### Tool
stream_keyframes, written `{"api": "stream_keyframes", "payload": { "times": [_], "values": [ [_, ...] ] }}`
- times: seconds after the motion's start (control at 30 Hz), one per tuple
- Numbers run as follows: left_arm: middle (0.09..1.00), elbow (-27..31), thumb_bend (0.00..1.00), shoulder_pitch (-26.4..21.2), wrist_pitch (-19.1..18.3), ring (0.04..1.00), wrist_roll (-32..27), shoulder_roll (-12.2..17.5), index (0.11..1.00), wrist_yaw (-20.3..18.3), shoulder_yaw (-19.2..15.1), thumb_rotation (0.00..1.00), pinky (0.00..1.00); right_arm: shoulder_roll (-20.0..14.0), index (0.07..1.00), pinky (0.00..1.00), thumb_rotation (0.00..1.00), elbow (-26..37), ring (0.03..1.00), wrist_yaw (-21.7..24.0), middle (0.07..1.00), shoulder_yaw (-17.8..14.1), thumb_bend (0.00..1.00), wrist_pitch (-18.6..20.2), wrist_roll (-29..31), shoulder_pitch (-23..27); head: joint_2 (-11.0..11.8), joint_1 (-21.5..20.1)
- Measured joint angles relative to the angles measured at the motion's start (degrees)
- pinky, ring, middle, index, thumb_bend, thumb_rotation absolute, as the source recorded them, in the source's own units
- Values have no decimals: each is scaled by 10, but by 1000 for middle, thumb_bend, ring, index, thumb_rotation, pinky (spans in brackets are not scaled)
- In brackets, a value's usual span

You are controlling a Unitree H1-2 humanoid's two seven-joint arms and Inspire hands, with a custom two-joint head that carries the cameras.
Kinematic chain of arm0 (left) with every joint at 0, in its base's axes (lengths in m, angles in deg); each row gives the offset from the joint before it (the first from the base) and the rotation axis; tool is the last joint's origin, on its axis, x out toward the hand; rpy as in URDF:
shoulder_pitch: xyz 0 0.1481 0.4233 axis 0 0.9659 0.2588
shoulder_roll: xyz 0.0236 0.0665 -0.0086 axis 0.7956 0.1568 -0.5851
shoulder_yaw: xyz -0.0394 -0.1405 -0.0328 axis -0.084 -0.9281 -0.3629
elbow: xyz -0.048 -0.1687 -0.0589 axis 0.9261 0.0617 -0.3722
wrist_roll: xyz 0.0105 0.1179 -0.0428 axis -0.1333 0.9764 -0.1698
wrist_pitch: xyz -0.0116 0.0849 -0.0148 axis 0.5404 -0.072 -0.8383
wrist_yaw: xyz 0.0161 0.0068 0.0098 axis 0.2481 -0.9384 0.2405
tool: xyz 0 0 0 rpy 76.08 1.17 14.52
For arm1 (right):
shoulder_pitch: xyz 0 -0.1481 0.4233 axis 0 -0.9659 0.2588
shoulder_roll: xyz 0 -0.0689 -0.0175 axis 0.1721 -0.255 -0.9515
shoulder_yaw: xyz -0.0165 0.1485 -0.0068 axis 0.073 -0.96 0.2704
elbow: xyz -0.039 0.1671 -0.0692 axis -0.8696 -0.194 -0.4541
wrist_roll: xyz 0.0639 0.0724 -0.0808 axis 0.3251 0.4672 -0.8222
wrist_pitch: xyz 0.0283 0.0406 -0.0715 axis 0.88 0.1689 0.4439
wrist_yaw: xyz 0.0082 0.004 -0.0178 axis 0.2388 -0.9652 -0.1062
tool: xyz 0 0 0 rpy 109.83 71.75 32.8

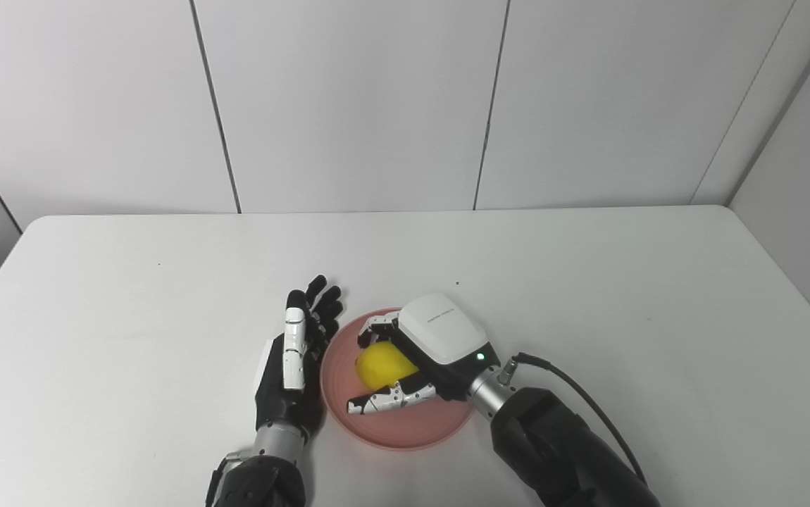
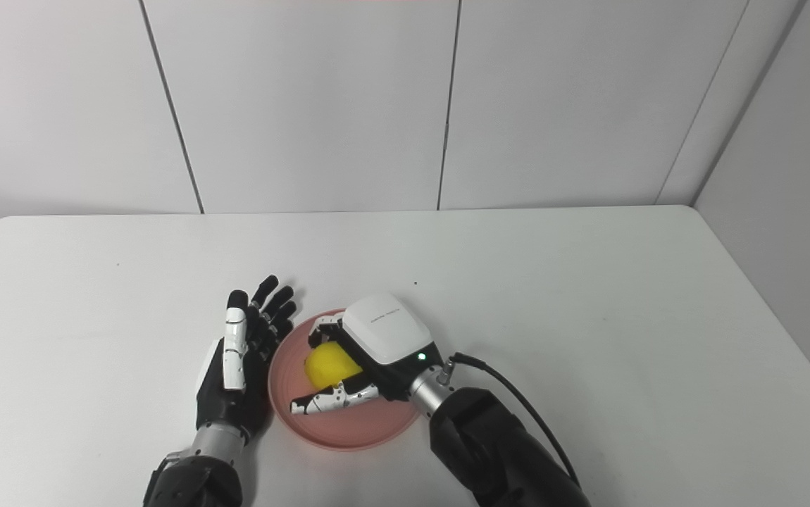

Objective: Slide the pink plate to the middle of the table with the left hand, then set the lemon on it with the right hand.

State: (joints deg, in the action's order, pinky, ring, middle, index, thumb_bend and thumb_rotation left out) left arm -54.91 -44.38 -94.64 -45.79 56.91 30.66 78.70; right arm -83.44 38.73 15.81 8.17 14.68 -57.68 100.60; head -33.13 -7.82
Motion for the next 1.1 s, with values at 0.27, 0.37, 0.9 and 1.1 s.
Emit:
{"api": "stream_keyframes", "payload": {
  "times": [0.27, 0.37, 0.9, 1.1],
  "values": [
    [909, 0, 723, 0, 0, 896, 0, 0, 914, -1, 0, 1000, 1000, 0, 604, 403, 849, 0, 503, -12, 571, -6, 763, -1, 0, 0, 0, -1],
    [919, 2, 729, 0, 0, 889, 0, 0, 911, -2, 0, 1000, 1000, 1, 603, 409, 842, 4, 511, -25, 581, -12, 756, -1, 1, 0, -1, 0],
    [909, 0, 702, 0, -1, 912, 1, 0, 905, -6, 8, 1000, 1000, 0, 605, 399, 884, 87, 495, -21, 571, -24, 762, -3, 9, -22, -1, 0],
    [908, 0, 711, 0, -1, 887, 1, 0, 903, -6, 9, 1000, 1000, 6, 623, 495, 905, 85, 589, -45, 635, -45, 710, -9, 42, -32, -2, 2]
  ]
}}
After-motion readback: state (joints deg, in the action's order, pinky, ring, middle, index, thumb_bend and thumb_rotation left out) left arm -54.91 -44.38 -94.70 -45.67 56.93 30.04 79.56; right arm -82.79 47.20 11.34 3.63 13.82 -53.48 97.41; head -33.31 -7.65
